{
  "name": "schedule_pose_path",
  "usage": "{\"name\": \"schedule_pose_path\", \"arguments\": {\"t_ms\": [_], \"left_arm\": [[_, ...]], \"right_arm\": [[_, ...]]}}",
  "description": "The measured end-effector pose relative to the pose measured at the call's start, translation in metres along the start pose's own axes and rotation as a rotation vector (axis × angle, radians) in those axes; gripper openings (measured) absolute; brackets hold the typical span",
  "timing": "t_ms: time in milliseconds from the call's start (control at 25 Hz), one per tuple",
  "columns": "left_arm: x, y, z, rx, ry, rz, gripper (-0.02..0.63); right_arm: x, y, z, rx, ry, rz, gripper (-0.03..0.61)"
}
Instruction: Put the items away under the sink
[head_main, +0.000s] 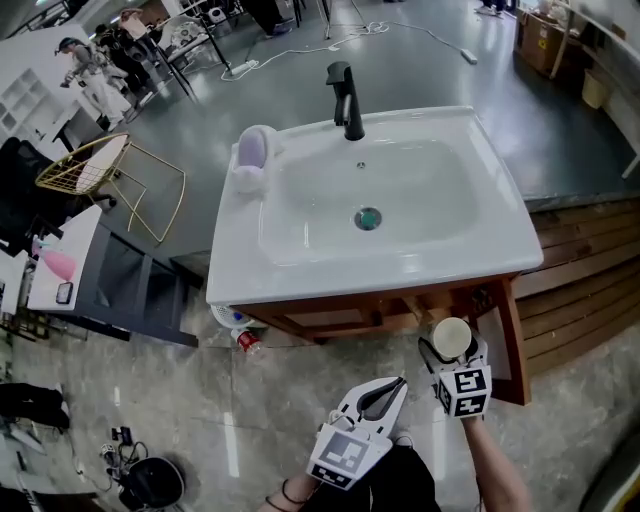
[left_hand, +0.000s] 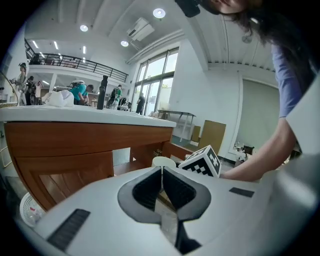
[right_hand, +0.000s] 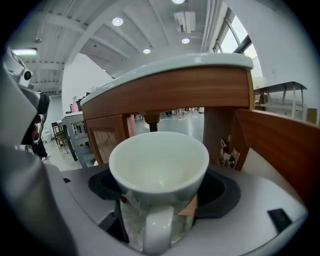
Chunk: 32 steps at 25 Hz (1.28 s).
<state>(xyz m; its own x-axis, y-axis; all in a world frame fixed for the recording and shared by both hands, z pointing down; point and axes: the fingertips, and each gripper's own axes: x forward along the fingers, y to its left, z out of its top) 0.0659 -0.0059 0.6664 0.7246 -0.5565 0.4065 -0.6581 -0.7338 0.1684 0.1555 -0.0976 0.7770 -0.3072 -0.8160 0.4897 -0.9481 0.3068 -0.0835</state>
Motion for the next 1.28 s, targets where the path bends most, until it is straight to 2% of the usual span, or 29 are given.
{"name": "schedule_pose_path", "arguments": {"t_ms": [240,440,680,1160,1280], "left_arm": [[0.017,0.021,-0.011,-0.032,-0.038,0.01,0.019],[0.024,0.027,-0.018,-0.013,-0.035,-0.01,0.019],[0.027,0.041,-0.025,-0.028,-0.037,-0.013,0.02],[0.036,0.058,-0.048,-0.009,-0.036,-0.009,0.019],[0.038,0.063,-0.054,-0.014,-0.037,-0.001,0.02]], "right_arm": [[0.045,-0.017,-0.016,0.01,-0.001,-0.059,0.419],[0.078,-0.033,-0.03,0.062,0.01,-0.104,0.419],[0.113,-0.042,-0.05,0.064,0.057,-0.128,0.419],[0.156,-0.056,-0.065,0.074,0.044,-0.148,0.419],[0.16,-0.056,-0.066,0.042,0.027,-0.151,0.419]]}}
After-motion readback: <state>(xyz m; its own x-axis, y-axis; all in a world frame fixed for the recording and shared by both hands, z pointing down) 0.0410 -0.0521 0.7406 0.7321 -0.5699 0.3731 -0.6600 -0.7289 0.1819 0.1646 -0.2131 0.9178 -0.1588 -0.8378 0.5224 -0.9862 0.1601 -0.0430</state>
